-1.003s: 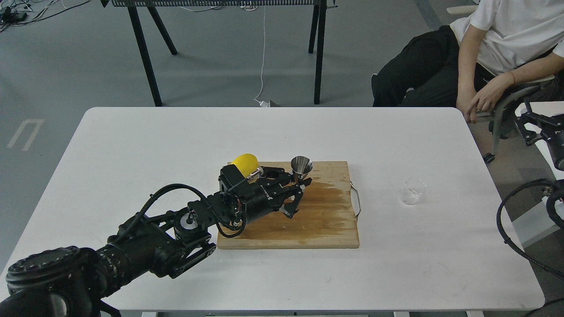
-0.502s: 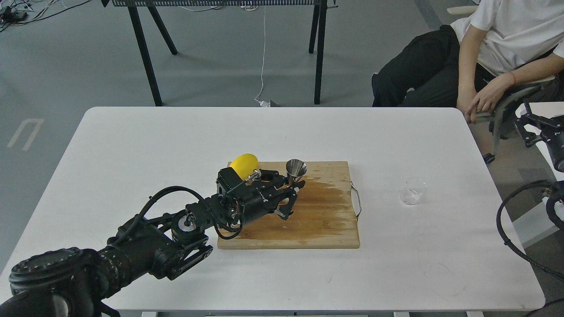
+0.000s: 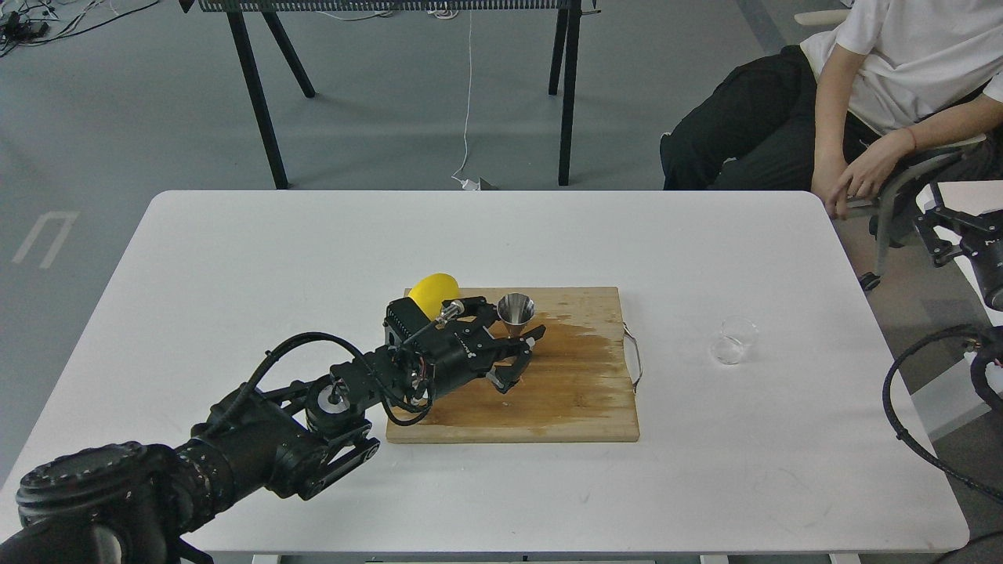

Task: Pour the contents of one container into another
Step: 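Carry the jigger onto the wooden board and set it upright beside the lemon, then open the left gripper and pull the left arm back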

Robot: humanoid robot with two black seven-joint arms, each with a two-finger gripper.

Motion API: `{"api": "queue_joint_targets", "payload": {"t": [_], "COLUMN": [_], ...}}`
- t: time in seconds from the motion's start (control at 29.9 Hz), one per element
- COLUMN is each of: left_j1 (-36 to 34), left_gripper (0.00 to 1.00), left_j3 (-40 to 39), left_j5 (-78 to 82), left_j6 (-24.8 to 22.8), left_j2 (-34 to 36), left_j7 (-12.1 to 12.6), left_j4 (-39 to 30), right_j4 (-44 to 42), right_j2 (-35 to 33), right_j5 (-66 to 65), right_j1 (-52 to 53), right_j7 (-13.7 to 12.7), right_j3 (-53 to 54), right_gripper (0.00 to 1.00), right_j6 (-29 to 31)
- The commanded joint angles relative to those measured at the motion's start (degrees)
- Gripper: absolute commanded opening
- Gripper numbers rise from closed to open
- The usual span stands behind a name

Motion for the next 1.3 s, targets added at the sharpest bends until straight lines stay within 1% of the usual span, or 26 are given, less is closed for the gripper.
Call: {"api": "queue_joint_targets", "payload": {"t": [0.0, 0.07, 0.1, 0.27, 0.47, 0.7, 0.77, 0.87, 0.97, 1.04, 1.07, 1.2, 1.27], "left_j1": [-0.32, -0.15, -0.15, -0.06, 0.11, 2.66, 3.63, 3.89, 4.25, 4.33, 4.59, 6.53, 6.97], "left_gripper": [0.63, 0.74, 0.76, 0.79, 0.82, 0.83, 0.85, 0.87, 0.89, 0.89, 0.89, 0.88, 0.88], "left_j3": [-0.02, -0.11, -0.02, 0.25, 0.16, 0.07, 0.16, 0.16, 0.07, -0.02, -0.02, -0.02, -0.02], "left_j5": [0.00, 0.00, 0.00, 0.00, 0.00, 0.00, 0.00, 0.00, 0.00, 0.00, 0.00, 0.00, 0.00], "left_j6": [0.00, 0.00, 0.00, 0.00, 0.00, 0.00, 0.00, 0.00, 0.00, 0.00, 0.00, 0.00, 0.00], "left_j2": [0.00, 0.00, 0.00, 0.43, 3.86, 7.82, 9.39, 10.28, 12.03, 14.31, 15.98, 23.10, 27.75], "left_j7": [-0.18, -0.26, -0.44, -0.53, -0.62, -0.79, -0.88, -1.49, -1.58, -1.76, -2.28, -6.32, -6.94], "left_j4": [-0.47, -0.82, -0.91, -2.22, -4.59, -7.23, -8.20, -8.38, -8.55, -10.74, -12.75, -22.24, -27.77], "right_j4": [-0.06, -0.06, -0.06, -0.06, -0.06, -0.06, -0.14, -0.14, -0.14, -0.14, -0.14, -0.14, -0.14], "right_j2": [0.00, 0.00, 0.00, -0.09, -0.09, -0.09, -0.09, -0.09, -0.09, -0.09, -0.09, -0.26, -0.88], "right_j5": [0.00, 0.00, 0.00, 0.00, 0.00, 0.00, -0.08, -0.09, -0.09, -0.09, -0.09, -0.09, -0.09], "right_j1": [-0.02, -0.10, -0.10, -0.10, -0.37, -0.81, -0.81, -0.89, -1.07, -1.25, -1.33, -2.56, -2.65], "right_j7": [-0.01, -0.01, -0.01, -0.01, -0.01, -0.09, -0.09, -0.18, -0.18, -0.18, -0.18, -0.18, -0.18], "right_j3": [0.00, 0.00, 0.00, 0.09, 0.09, 0.09, 0.00, -0.17, -0.08, 0.00, 0.00, 0.09, -0.08], "right_gripper": [1.00, 1.00, 1.00, 1.00, 1.00, 1.00, 1.00, 1.00, 1.00, 1.00, 1.00, 1.00, 1.00], "right_j6": [0.00, 0.00, 0.00, 0.00, 0.00, 0.00, 0.00, 0.00, 0.00, 0.00, 0.00, 0.00, 0.00]}}
